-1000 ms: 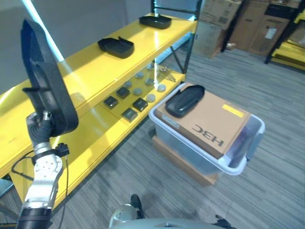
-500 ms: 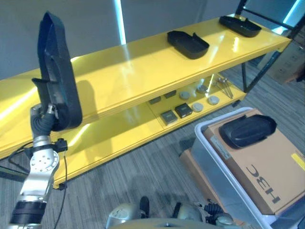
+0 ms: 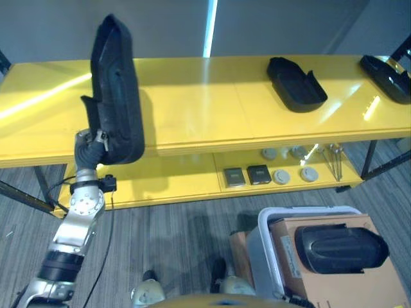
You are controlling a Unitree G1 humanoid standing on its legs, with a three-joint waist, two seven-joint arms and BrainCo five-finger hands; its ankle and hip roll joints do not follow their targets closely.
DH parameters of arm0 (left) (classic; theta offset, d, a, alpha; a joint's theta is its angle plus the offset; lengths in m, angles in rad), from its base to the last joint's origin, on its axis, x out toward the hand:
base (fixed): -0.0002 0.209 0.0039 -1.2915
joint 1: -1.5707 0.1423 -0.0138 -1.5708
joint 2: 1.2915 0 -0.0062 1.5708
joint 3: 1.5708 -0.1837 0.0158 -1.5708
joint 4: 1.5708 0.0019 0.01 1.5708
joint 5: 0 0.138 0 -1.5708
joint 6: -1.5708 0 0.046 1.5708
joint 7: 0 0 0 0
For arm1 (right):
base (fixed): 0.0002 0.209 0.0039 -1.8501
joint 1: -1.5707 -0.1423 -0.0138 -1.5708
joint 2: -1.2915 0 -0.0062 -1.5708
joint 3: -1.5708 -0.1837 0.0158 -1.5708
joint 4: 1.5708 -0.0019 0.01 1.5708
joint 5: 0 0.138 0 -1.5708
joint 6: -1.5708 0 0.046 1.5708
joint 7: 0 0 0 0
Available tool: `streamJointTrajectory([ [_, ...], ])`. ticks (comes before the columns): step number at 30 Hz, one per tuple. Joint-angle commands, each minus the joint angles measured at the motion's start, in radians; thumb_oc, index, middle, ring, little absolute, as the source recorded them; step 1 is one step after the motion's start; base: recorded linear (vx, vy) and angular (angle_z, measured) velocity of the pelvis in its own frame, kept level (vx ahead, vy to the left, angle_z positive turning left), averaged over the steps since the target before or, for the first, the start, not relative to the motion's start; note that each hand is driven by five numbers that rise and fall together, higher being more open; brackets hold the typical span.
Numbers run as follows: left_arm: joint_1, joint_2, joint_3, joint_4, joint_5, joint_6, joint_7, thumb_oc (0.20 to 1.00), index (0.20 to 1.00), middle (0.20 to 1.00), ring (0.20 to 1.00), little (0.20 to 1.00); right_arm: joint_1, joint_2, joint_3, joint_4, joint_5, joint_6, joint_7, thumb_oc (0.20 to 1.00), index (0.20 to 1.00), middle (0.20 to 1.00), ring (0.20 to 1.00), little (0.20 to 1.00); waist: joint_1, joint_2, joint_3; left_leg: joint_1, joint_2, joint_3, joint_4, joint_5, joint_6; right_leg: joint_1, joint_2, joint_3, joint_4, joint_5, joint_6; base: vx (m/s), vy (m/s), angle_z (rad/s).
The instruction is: Move parts from the plastic box to the shelf.
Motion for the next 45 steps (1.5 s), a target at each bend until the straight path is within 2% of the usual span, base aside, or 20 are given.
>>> streamJointTrajectory([
  [1, -0.136, 0.095, 0.028, 0.046, 0.084, 0.015, 0.066, 0.200, 0.200, 0.200, 0.200, 0.200, 0.026, -0.004, 0.009, 0.010, 0.004, 0.020, -0.007, 1.000, 1.000, 1.000, 1.000, 1.000, -0.032, 0.015, -0.058, -0.035, 0.021, -0.051, -0.048, 0.034, 0.026, -0.007, -0.063, 0.043, 0.018, -0.045, 0.098, 0.06, 0.053, -0.22],
  [4, -0.236, 0.184, -0.003, 0.202, 0.157, 0.102, 0.072, 0.200, 0.200, 0.200, 0.200, 0.200, 0.050, -0.010, 0.029, -0.035, -0.063, 0.049, 0.023, 1.000, 1.000, 1.000, 1.000, 1.000, -0.068, 0.022, -0.079, 0.013, 0.003, -0.035, -0.082, 0.030, 0.034, 0.010, -0.062, 0.076, 0.002, -0.036, 0.106, 0.13, 0.082, -0.29],
  [7, -0.392, 0.272, -0.098, 0.469, 0.164, 0.197, 0.037, 0.200, 0.200, 0.200, 0.200, 0.200, 0.074, -0.022, 0.064, -0.057, -0.090, 0.055, 0.041, 1.000, 1.000, 1.000, 1.000, 1.000, -0.117, 0.027, -0.097, 0.034, -0.002, 0.000, -0.075, 0.017, 0.042, 0.007, -0.057, 0.111, 0.008, -0.039, 0.111, 0.13, 0.063, -0.41],
  [8, -0.411, 0.279, -0.111, 0.499, 0.155, 0.218, 0.027, 0.200, 0.200, 0.200, 0.200, 0.200, 0.074, -0.023, 0.066, -0.054, -0.093, 0.053, 0.040, 1.000, 1.000, 1.000, 1.000, 1.000, -0.122, 0.028, -0.099, 0.035, -0.003, 0.004, -0.073, 0.015, 0.043, 0.007, -0.056, 0.115, 0.009, -0.040, 0.111, 0.15, 0.093, -0.30],
  [10, -0.502, 0.281, -0.163, 0.666, 0.166, 0.275, 0.000, 0.200, 0.200, 0.200, 0.200, 0.200, 0.073, -0.037, 0.083, -0.053, -0.112, 0.060, 0.043, 1.000, 1.000, 1.000, 1.000, 1.000, -0.154, 0.034, -0.101, 0.045, -0.002, 0.012, -0.056, -0.013, 0.041, 0.012, -0.053, 0.139, 0.014, -0.056, 0.119, 0.11, 0.078, -0.26],
  [13, -0.562, 0.245, -0.177, 0.801, 0.156, 0.310, 0.008, 0.200, 0.200, 0.200, 0.200, 0.200, 0.067, -0.050, 0.091, -0.039, -0.133, 0.052, 0.051, 1.000, 1.000, 1.000, 1.000, 1.000, -0.178, 0.035, -0.100, 0.046, 0.001, 0.025, -0.041, -0.021, 0.043, 0.010, -0.045, 0.162, 0.021, -0.066, 0.115, 0.06, 0.035, -0.14],
  [16, -0.594, 0.224, -0.181, 0.894, 0.127, 0.356, 0.017, 0.200, 0.200, 0.200, 0.200, 0.200, 0.060, -0.053, 0.100, -0.027, -0.148, 0.048, 0.054, 1.000, 1.000, 1.000, 1.000, 1.000, -0.197, 0.032, -0.100, 0.050, 0.003, 0.036, -0.029, -0.029, 0.046, 0.011, -0.041, 0.179, 0.025, -0.072, 0.112, 0.06, 0.009, -0.12],
  [21, -0.620, 0.182, -0.180, 0.996, 0.085, 0.397, 0.031, 0.200, 0.200, 0.200, 0.200, 0.200, 0.050, -0.051, 0.116, 0.000, -0.153, 0.029, 0.052, 1.000, 1.000, 1.000, 1.000, 1.000, -0.217, 0.026, -0.101, 0.052, 0.006, 0.052, -0.015, -0.040, 0.045, 0.012, -0.036, 0.196, 0.014, -0.071, 0.110, 0.05, -0.003, -0.14],
  [25, -0.628, 0.143, -0.180, 1.052, 0.084, 0.414, 0.073, 0.200, 0.200, 0.200, 0.200, 0.200, 0.036, -0.048, 0.127, 0.010, -0.159, 0.018, 0.059, 1.000, 1.000, 1.000, 1.000, 1.000, -0.224, 0.023, -0.098, 0.045, 0.007, 0.057, -0.008, -0.044, 0.044, 0.007, -0.036, 0.205, 0.008, -0.069, 0.112, 0.01, 0.004, -0.05],
  [27, -0.626, 0.132, -0.174, 1.094, 0.086, 0.402, 0.102, 0.200, 0.200, 0.200, 0.200, 0.200, 0.028, -0.042, 0.137, 0.016, -0.152, 0.009, 0.060, 1.000, 1.000, 1.000, 1.000, 1.000, -0.229, 0.022, -0.095, 0.046, 0.007, 0.062, -0.005, -0.046, 0.044, 0.010, -0.037, 0.211, 0.002, -0.067, 0.111, 0.03, 0.010, -0.04],
  [38, -0.636, 0.167, -0.176, 1.135, 0.127, 0.375, 0.152, 0.200, 0.200, 0.200, 0.200, 0.200, 0.046, -0.049, 0.154, -0.009, -0.142, 0.028, 0.061, 1.000, 1.000, 1.000, 1.000, 1.000, -0.240, 0.019, -0.083, 0.039, 0.010, 0.066, 0.013, -0.055, 0.046, 0.000, -0.042, 0.224, 0.023, -0.075, 0.113, 0.06, -0.003, -0.02],
  [45, -0.736, 0.194, -0.228, 1.157, 0.089, 0.350, 0.187, 0.200, 0.200, 0.200, 0.200, 0.200, 0.011, -0.092, 0.165, -0.016, -0.115, -0.005, 0.078, 1.000, 1.000, 1.000, 1.000, 1.000, -0.259, 0.016, -0.013, -0.055, 0.028, 0.047, 0.087, -0.074, 0.042, -0.086, -0.032, 0.260, 0.074, -0.091, 0.102, -0.08, 0.009, -0.05],
])
